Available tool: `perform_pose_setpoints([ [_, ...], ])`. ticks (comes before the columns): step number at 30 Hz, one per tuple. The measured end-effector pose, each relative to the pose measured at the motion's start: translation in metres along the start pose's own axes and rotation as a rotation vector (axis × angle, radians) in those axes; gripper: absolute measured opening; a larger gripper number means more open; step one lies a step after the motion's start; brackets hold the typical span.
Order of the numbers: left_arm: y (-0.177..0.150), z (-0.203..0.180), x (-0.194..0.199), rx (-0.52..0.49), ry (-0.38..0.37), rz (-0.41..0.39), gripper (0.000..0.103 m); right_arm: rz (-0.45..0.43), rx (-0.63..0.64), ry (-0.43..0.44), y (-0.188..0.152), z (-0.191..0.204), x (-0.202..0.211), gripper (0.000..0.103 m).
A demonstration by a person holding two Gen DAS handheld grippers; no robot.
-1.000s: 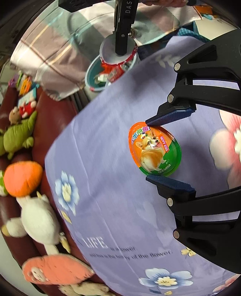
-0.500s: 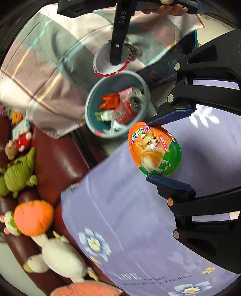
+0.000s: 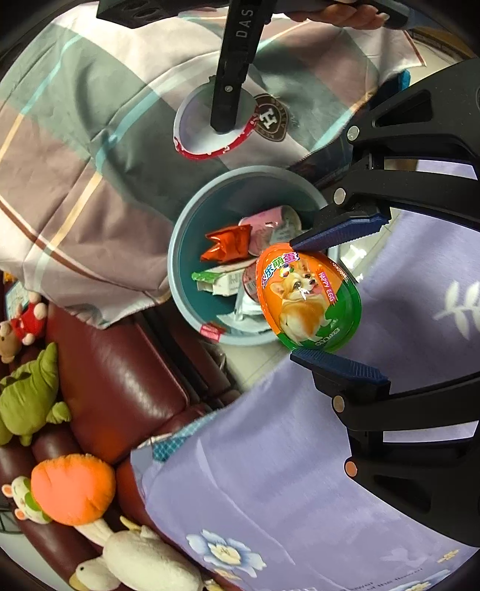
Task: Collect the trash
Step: 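Carry the egg and cup over the wastebasket and open both tools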
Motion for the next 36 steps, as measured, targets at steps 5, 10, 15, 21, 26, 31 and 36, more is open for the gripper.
perform_pose_setpoints([
  [5,0.0,-0.001,-0.019,0.01,-0.014,0.028,0.055,0.044,-0.005,-0.014,0.009,-0.01,-0.02,0.011],
  [10,-0.001,0.004,-0.034,0.021,-0.021,0.052,0.055,0.069,0.003,-0.013,0.016,-0.009,-0.041,0.014],
  [15,0.001,0.006,-0.039,0.022,-0.027,0.053,0.055,0.07,-0.008,-0.012,0.018,-0.012,-0.049,0.031],
  [21,0.003,0.003,-0.044,0.021,-0.039,0.053,0.055,0.064,-0.023,-0.03,0.018,-0.018,-0.045,0.051],
  [26,0.005,-0.003,-0.049,0.023,-0.053,0.058,0.056,0.045,-0.008,-0.064,0.02,-0.021,-0.032,0.068],
  [31,0.01,-0.013,-0.053,0.022,-0.076,0.054,0.056,0.036,0.009,-0.097,0.023,-0.022,-0.023,0.074],
  [36,0.016,-0.032,-0.058,0.003,-0.113,0.054,0.056,0.033,-0.001,-0.122,0.026,-0.027,-0.017,0.074],
])
Point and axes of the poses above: each gripper's, at about its wrist camera, not at the fingertips, and x roughly against the way its jaws point, z to its left, y to its top, the point moved 8 cm from there along -x, roughly the way its jaws point, and after that the axes turned 12 degrees about y, right-handed, at the moved point
